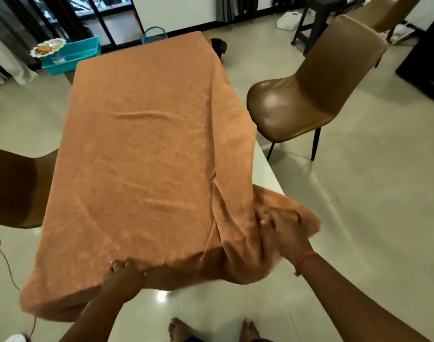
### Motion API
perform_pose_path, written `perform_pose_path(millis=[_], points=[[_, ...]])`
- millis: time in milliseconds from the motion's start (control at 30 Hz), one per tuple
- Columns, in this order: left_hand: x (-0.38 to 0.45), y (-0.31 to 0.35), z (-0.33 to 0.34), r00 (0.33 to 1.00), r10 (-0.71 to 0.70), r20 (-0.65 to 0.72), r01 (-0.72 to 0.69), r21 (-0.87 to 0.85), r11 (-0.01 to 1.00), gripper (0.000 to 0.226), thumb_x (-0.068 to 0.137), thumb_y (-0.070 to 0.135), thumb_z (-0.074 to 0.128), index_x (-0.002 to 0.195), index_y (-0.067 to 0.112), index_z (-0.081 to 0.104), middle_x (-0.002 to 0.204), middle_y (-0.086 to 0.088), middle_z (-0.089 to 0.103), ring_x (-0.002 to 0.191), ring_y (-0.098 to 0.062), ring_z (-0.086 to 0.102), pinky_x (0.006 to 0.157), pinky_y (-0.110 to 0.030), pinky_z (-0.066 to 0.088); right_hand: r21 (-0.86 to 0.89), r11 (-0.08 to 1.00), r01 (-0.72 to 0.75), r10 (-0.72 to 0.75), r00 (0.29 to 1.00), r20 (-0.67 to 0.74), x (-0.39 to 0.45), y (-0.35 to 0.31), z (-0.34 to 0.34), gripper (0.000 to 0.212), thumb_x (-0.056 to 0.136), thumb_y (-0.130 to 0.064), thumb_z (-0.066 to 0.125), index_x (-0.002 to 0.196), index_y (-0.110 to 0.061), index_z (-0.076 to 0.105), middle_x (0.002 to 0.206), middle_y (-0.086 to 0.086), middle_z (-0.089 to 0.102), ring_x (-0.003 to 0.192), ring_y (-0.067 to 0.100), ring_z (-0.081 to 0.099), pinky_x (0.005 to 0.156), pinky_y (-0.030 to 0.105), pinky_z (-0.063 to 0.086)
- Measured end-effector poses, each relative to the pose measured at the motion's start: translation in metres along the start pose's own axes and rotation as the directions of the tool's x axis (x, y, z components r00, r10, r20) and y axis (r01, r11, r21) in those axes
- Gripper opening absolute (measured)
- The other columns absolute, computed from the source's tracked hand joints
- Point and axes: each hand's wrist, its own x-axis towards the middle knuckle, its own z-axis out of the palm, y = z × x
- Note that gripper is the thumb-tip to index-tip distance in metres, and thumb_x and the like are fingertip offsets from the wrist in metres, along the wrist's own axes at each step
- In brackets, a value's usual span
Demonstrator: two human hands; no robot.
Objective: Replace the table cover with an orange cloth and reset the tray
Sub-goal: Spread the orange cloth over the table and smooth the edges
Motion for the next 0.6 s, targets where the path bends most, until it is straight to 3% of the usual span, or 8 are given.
perform_pose_path(millis=[67, 133, 200, 300, 433, 500, 600], points=[[0.022, -0.015, 0.018, 1.0, 0.025, 0.015, -0.026, 0.104, 0.994, 0.08, 0.082, 0.063, 0.027, 0.149, 0.02, 0.035, 0.151, -0.024, 0.027, 0.138, -0.05, 0.023, 0.113, -0.054, 0.029, 0.159, 0.944, -0.288, 0.291, 0.957, 0.004, 0.002, 0.015, 0.011, 0.041, 0.092, -0.02, 0.062, 0.131, -0.01, 0.055, 0.133, 0.013, 0.052, 0.119, 0.034, 0.055, 0.094, 0.04, 0.046], [0.029, -0.019, 0.028, 1.0, 0.03, 0.004, -0.031, 0.138, 0.99, 0.076, 0.086, 0.061, 0.03, 0.148, 0.018, 0.034, 0.151, -0.023, 0.028, 0.139, -0.049, 0.023, 0.113, -0.052, 0.029, 0.128, 0.915, -0.383, 0.373, 0.923, 0.093, 0.009, 0.033, 0.02, 0.045, 0.095, -0.025, 0.06, 0.134, -0.01, 0.045, 0.141, 0.015, 0.037, 0.118, 0.038, 0.054, 0.093, 0.041, 0.046], [0.001, 0.002, 0.009, 1.0, 0.029, 0.0, -0.029, 0.135, 0.99, 0.078, 0.084, 0.061, 0.033, 0.147, 0.015, 0.033, 0.15, -0.022, 0.029, 0.14, -0.045, 0.024, 0.113, -0.051, 0.03, 0.037, 0.94, -0.34, 0.331, 0.932, 0.147, 0.014, 0.032, 0.022, 0.045, 0.094, -0.028, 0.061, 0.133, -0.015, 0.044, 0.14, 0.012, 0.034, 0.111, 0.036, 0.056, 0.087, 0.041, 0.05], [-0.022, 0.027, -0.002, 0.999, 0.041, 0.02, -0.041, 0.013, 0.999, 0.081, 0.089, 0.055, 0.048, 0.151, 0.011, 0.021, 0.157, -0.024, 0.017, 0.145, -0.042, 0.017, 0.116, -0.05, 0.026, -0.147, 0.947, -0.287, 0.308, 0.94, 0.149, 0.028, 0.035, 0.019, 0.048, 0.091, -0.03, 0.058, 0.137, -0.027, 0.041, 0.126, 0.007, 0.044, 0.11, 0.033, 0.053, 0.089, 0.047, 0.053], [-0.033, 0.04, -0.005, 0.997, 0.07, 0.044, -0.069, -0.018, 0.997, 0.077, 0.088, 0.055, 0.051, 0.149, 0.017, 0.026, 0.157, -0.024, 0.016, 0.142, -0.043, 0.025, 0.114, -0.05, 0.03, -0.3, 0.932, -0.205, 0.282, 0.928, 0.242, 0.047, 0.038, 0.012, 0.011, 0.092, -0.03, 0.053, 0.099, -0.023, 0.048, 0.106, 0.007, 0.062, 0.091, 0.033, 0.063, 0.078, 0.04, 0.051], [-0.034, 0.038, -0.005, 0.996, 0.072, 0.058, -0.071, -0.021, 0.997, 0.075, 0.087, 0.055, 0.052, 0.148, 0.019, 0.027, 0.157, -0.023, 0.016, 0.142, -0.044, 0.027, 0.113, -0.051, 0.032, -0.346, 0.926, -0.153, 0.266, 0.913, 0.308, 0.056, 0.042, 0.004, 0.015, 0.09, -0.035, 0.056, 0.088, -0.024, 0.047, 0.098, 0.006, 0.065, 0.088, 0.03, 0.063, 0.07, 0.034, 0.047], [-0.037, 0.036, -0.005, 0.994, 0.103, 0.042, -0.102, -0.019, 0.995, 0.075, 0.09, 0.051, 0.052, 0.15, 0.016, 0.024, 0.159, -0.024, 0.012, 0.144, -0.044, 0.023, 0.114, -0.05, 0.03, -0.3, 0.906, -0.298, 0.365, 0.91, 0.198, 0.062, 0.072, -0.022, 0.024, 0.088, -0.045, 0.054, 0.088, -0.021, 0.054, 0.089, 0.007, 0.064, 0.084, 0.033, 0.062, 0.071, 0.035, 0.048]])
